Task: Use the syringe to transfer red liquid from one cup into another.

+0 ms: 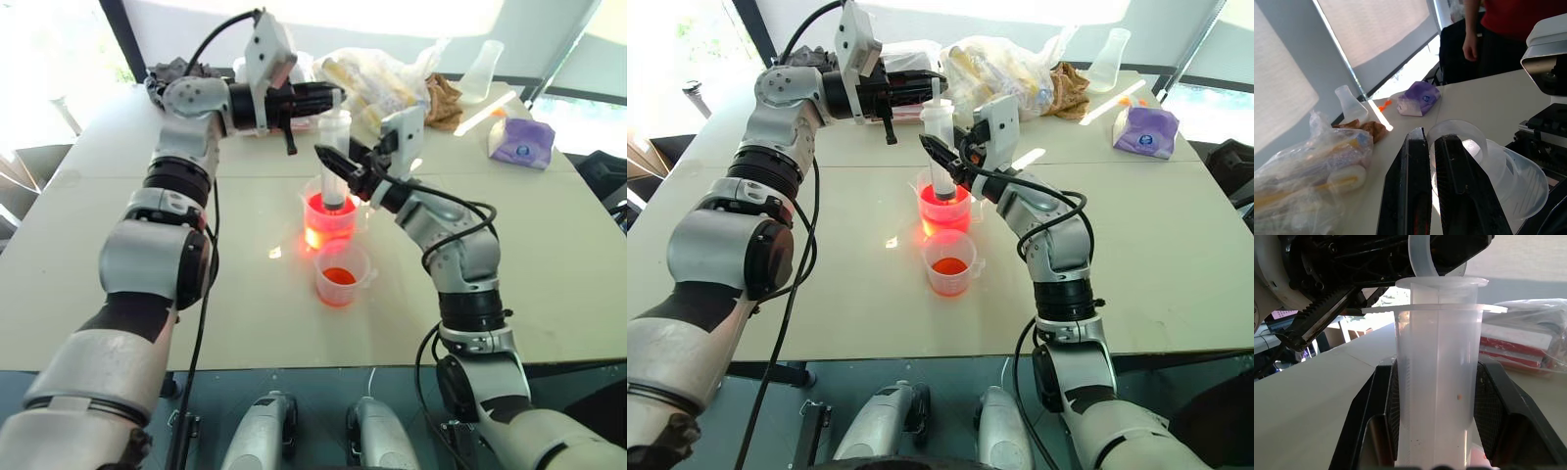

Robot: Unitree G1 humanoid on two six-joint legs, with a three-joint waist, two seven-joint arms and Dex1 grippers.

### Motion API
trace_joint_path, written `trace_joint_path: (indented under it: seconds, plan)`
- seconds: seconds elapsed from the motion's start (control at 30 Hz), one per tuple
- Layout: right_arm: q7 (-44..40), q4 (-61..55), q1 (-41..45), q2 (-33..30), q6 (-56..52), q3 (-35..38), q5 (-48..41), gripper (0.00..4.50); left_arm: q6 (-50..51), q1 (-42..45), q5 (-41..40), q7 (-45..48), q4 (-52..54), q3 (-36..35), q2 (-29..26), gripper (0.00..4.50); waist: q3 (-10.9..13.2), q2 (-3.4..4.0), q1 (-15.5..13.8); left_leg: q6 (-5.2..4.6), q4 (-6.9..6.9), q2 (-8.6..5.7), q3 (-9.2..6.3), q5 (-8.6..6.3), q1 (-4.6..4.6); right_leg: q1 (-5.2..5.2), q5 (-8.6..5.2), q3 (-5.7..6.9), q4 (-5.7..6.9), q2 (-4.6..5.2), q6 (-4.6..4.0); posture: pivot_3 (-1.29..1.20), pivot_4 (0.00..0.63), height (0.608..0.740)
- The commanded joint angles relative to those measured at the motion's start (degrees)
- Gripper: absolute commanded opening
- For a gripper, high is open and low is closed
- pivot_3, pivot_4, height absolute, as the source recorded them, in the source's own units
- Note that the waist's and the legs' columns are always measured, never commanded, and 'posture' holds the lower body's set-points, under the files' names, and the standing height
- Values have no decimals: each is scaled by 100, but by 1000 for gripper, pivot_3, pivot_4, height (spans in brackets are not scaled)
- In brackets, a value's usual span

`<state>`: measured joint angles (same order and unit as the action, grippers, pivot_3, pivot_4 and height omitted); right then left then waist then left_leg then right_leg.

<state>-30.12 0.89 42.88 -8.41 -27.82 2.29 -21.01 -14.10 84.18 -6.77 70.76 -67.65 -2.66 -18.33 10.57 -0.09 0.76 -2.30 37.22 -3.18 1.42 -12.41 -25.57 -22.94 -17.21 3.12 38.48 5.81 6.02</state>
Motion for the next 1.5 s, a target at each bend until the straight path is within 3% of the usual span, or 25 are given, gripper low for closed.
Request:
trace_joint_path:
  seconds: [0.03,0.47,0.8,0.87,1.07,1.27,1.5]
  plan:
    - [-259,-156,-85,166,313,-385,-9,1454,-80,203,-52,-232,115,-139,-42,45,0,0,-1,0,0,0,0,0,0,0,0,0,1,0,0,0,150,740]
    - [-327,84,-447,385,688,-591,225,1454,-370,684,21,-979,-42,-322,-154,45,0,0,-3,0,2,0,0,0,0,0,0,0,1,-1,0,0,150,740]
    - [-316,138,-411,412,731,-588,225,1454,-371,665,-11,-842,-74,-332,-146,45,0,0,4,0,2,0,0,0,2,0,0,0,3,-1,0,0,150,740]
    - [-308,159,-368,425,760,-584,242,1454,-286,628,-34,-676,-68,-329,-150,772,0,0,7,0,2,0,0,0,1,0,0,0,3,-1,0,0,150,740]
    - [-113,-93,-72,558,780,-432,62,1454,-163,310,255,-147,7,8,-330,2391,0,0,13,0,2,1,0,0,2,-2,0,-1,6,-2,0,0,150,740]
    - [-16,-305,140,569,779,-325,8,1454,185,62,89,-20,153,-164,-585,2391,0,0,14,1,4,1,0,1,1,-7,0,-2,17,-2,0,0,150,740]
    - [109,-385,304,326,794,-130,8,1454,1802,-1032,-285,1310,1553,-50,-1495,2391,0,2,143,7,-2,2,8,4,7,-28,-1,-16,61,-2,0,0,150,740]
